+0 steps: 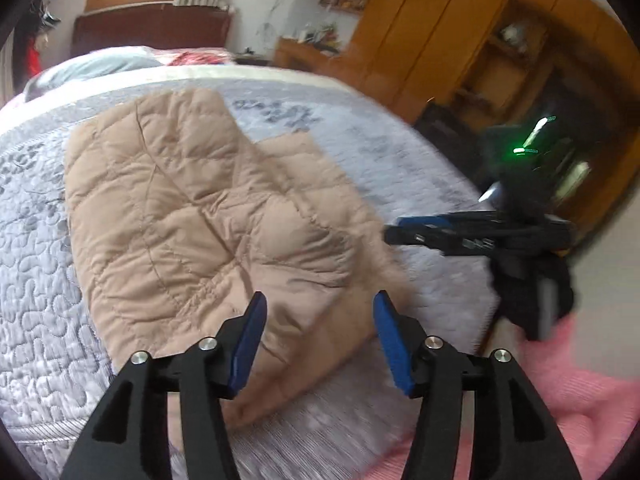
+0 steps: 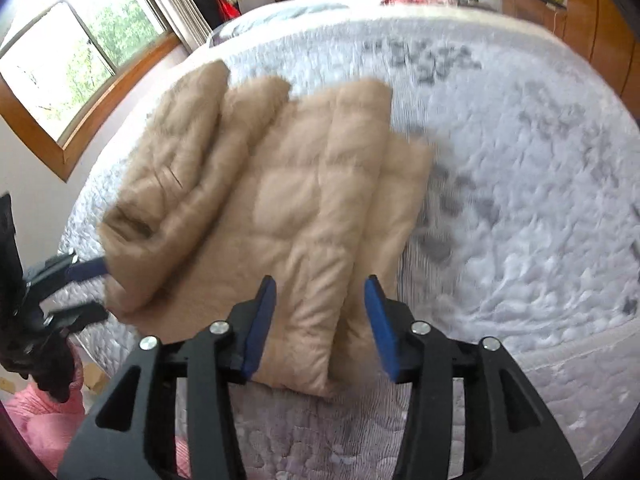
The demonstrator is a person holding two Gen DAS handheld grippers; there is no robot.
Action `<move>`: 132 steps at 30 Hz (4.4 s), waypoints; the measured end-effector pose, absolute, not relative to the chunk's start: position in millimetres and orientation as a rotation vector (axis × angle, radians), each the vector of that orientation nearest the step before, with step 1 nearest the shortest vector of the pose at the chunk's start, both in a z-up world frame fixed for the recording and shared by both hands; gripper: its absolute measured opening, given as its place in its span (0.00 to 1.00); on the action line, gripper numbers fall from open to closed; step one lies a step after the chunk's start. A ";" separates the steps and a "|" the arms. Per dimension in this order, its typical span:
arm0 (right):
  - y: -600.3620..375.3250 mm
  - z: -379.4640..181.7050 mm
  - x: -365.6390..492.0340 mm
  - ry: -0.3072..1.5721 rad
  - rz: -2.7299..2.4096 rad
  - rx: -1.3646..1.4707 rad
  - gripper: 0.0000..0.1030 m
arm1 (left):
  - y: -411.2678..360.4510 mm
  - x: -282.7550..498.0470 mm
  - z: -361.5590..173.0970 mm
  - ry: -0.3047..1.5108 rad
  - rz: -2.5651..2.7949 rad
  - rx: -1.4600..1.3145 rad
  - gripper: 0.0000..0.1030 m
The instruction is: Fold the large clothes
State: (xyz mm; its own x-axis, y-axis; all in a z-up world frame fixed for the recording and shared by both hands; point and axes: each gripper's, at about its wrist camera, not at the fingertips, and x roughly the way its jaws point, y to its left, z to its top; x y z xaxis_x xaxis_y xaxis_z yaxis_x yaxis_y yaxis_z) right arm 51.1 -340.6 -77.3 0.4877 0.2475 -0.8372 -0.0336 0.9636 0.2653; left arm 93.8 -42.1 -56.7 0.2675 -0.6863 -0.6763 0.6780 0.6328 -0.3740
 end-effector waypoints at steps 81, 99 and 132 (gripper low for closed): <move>-330.2 -33.7 7.0 0.928 0.265 0.158 0.39 | -55.2 93.2 -33.5 0.848 -0.555 0.074 0.52; -331.6 -102.1 2.8 1.066 0.260 0.232 0.18 | -77.4 87.3 -86.4 0.940 -0.508 0.133 0.52; -342.0 -57.5 118.0 0.995 0.166 0.158 0.29 | -112.5 196.9 -65.4 0.959 -0.547 0.082 0.41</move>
State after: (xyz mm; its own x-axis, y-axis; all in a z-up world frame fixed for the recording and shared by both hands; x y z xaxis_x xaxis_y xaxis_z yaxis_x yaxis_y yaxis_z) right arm 118.0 -342.0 -57.5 0.5337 0.2106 -0.8190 -0.0666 0.9760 0.2076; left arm 196.9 -112.5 -65.4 0.4500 -0.4061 -0.7953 0.4773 0.8621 -0.1701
